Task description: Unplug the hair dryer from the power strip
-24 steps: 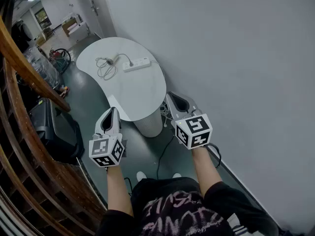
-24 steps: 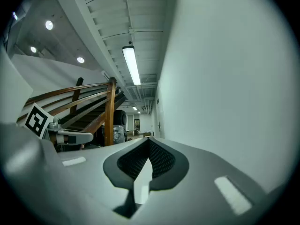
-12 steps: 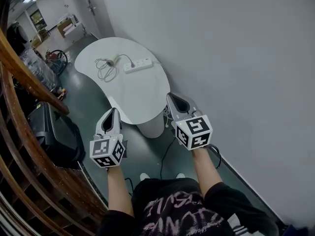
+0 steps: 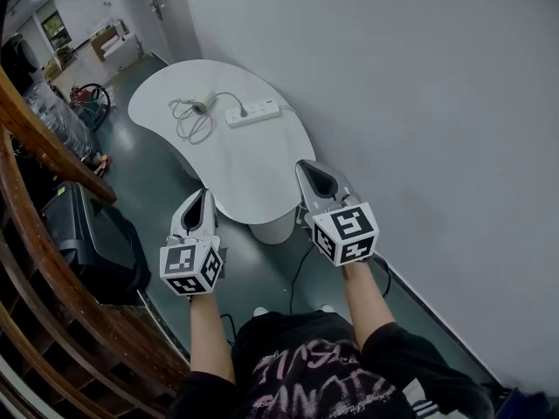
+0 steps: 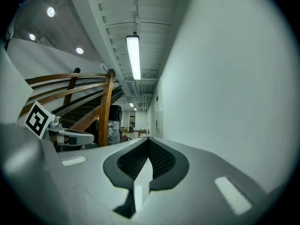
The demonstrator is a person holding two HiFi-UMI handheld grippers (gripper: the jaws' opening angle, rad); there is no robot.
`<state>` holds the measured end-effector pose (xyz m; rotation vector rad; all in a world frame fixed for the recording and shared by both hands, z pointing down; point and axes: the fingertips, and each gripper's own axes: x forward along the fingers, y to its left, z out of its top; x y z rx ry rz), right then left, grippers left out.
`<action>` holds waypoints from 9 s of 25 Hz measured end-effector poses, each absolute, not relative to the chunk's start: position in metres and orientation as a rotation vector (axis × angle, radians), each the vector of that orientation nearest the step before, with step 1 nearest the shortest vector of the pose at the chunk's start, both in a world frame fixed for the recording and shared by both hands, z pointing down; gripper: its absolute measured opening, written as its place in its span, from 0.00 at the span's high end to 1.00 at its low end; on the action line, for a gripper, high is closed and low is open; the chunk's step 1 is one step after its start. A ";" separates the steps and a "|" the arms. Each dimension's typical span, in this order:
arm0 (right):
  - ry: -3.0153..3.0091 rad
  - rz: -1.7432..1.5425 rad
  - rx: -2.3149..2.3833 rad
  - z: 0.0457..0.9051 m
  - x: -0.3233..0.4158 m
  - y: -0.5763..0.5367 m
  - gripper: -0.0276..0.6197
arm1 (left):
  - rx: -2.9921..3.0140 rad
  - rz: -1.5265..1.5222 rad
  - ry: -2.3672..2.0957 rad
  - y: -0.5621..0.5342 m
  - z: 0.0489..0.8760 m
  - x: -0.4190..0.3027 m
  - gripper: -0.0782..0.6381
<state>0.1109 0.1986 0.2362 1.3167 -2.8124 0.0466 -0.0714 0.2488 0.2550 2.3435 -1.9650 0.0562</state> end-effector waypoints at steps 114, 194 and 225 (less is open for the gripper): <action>-2.751 0.336 1.368 0.321 0.025 -0.128 0.92 | 2.350 0.352 -1.755 -0.092 0.329 -0.124 0.89; -2.313 0.500 1.236 0.501 -0.033 -0.239 0.81 | 2.305 0.484 -1.416 -0.183 0.486 -0.148 0.89; -2.120 0.486 1.139 0.545 -0.044 -0.256 0.71 | 2.300 0.531 -1.384 -0.194 0.494 -0.151 0.89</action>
